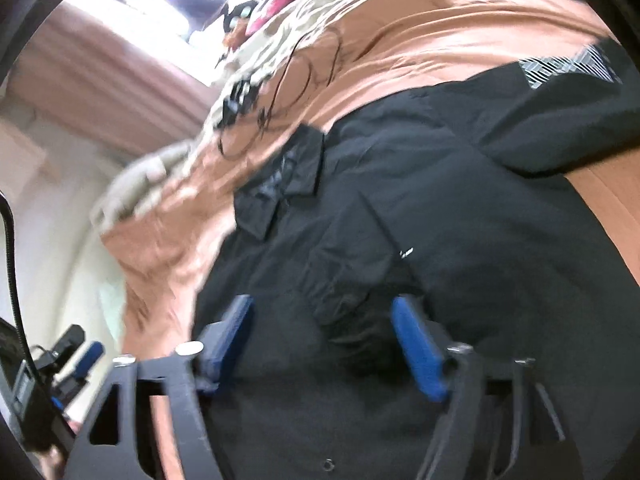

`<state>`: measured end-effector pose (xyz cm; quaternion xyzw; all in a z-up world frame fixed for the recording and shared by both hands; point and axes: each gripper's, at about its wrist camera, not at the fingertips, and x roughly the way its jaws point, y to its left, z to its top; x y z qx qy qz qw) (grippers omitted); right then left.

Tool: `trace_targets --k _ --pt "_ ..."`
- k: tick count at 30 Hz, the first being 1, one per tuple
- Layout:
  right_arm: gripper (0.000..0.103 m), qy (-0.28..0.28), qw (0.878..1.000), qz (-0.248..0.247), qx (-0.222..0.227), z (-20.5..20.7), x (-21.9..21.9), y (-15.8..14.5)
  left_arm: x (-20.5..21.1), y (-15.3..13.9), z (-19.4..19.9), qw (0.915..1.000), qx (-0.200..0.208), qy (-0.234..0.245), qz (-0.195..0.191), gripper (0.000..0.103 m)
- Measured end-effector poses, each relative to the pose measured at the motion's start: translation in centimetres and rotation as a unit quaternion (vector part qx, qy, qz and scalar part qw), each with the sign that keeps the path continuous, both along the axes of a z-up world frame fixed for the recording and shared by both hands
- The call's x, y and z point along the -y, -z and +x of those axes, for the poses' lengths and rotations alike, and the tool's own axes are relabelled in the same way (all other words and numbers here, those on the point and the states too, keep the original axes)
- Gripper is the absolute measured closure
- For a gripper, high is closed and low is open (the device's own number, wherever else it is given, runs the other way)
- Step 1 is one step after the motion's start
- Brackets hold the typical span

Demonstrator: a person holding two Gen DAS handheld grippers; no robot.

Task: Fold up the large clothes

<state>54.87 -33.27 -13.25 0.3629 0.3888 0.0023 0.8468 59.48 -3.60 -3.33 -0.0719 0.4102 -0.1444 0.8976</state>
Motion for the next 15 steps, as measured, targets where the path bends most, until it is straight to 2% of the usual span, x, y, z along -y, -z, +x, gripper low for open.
trace_targets --k 3,8,12,13,14,15 --pt "0.018 -0.018 0.999 -0.044 -0.025 0.9 -1.5 0.6 -2.7 1.8 0.0 0.9995 -0.013 -0.023 0.017 0.020" --pt "0.018 -0.053 0.992 -0.093 -0.070 2.4 -3.9 2.5 -6.2 5.3 -0.1 0.9975 -0.039 -0.056 0.018 0.021" --pt "0.019 -0.062 0.982 -0.145 -0.102 2.8 -4.9 3.6 -7.4 8.2 0.1 0.9950 -0.061 -0.072 0.033 0.028" --pt "0.022 -0.061 0.978 -0.167 -0.112 3.0 -4.9 3.9 -7.6 8.9 0.2 0.9943 -0.067 -0.075 0.034 0.029" --pt "0.037 -0.055 0.976 -0.177 -0.116 3.1 -4.6 4.1 -7.9 9.6 0.2 0.9936 -0.074 -0.078 0.034 0.031" --pt "0.048 -0.048 0.975 -0.181 -0.120 2.9 -4.1 4.1 -8.2 10.4 0.3 0.9925 -0.081 -0.082 0.039 0.035"
